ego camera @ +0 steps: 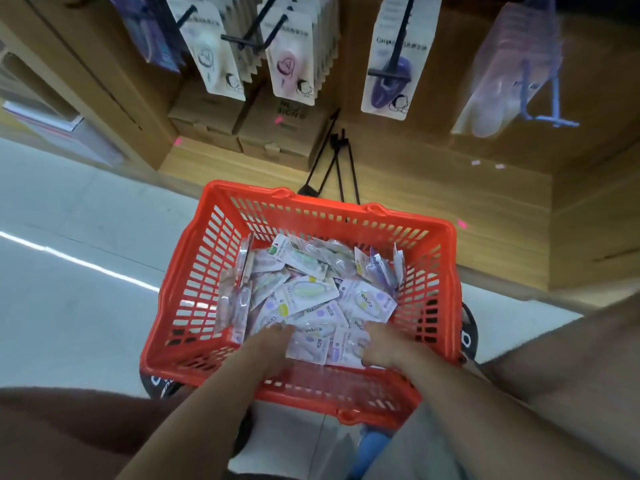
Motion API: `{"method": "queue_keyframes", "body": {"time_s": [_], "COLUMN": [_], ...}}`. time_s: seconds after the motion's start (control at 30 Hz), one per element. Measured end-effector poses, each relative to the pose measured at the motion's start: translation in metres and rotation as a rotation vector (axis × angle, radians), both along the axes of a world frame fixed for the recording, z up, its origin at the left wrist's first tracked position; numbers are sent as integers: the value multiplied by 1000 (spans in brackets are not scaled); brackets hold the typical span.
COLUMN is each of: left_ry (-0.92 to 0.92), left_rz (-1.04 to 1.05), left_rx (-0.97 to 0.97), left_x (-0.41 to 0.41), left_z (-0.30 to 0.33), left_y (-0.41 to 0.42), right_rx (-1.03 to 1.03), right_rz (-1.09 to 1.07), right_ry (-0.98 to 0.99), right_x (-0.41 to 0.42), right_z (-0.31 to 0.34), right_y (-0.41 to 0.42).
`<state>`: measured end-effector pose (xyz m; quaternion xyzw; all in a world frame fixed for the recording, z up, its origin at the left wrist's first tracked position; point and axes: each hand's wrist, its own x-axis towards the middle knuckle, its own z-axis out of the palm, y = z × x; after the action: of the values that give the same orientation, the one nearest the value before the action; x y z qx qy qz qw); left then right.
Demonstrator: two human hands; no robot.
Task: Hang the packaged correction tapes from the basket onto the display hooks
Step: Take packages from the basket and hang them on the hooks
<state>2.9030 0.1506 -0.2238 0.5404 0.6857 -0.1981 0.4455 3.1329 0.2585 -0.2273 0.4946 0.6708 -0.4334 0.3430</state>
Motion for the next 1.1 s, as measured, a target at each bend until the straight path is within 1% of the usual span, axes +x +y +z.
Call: {"method": "queue_keyframes", "body": {"time_s": [0.1,0.27,0.33,0.47,0.67,0.83,1.03,1.1], "left_ry": [17,179,198,137,93,69,20,8], "left_rz": [-6,-184,-201,-104,-36,-82,-156,-191], "left_rx": [17,154,173,62,26,50,98,128], "left_x": [-1,1,6,13,15,14,8,5], "left_z": [-11,-11,-12,-17,-21,-18,-10,-6], "left_y": [4,17,23,29,31,31,29,30], "right_rx": [45,93,106,58,105,131,135,129], "right_rz": [71,66,74,64,39,43,183,178], "right_ry": [4,-9,-29,-73,-52,-66,-74,-82], "right_x": [0,0,-2,-3,-3,-6,-7,-9], "right_z": [-11,-21,-23,-25,-24,-22,-18,-17], "right_y": [4,4,3,0,-5,-9,-3,-3]}}
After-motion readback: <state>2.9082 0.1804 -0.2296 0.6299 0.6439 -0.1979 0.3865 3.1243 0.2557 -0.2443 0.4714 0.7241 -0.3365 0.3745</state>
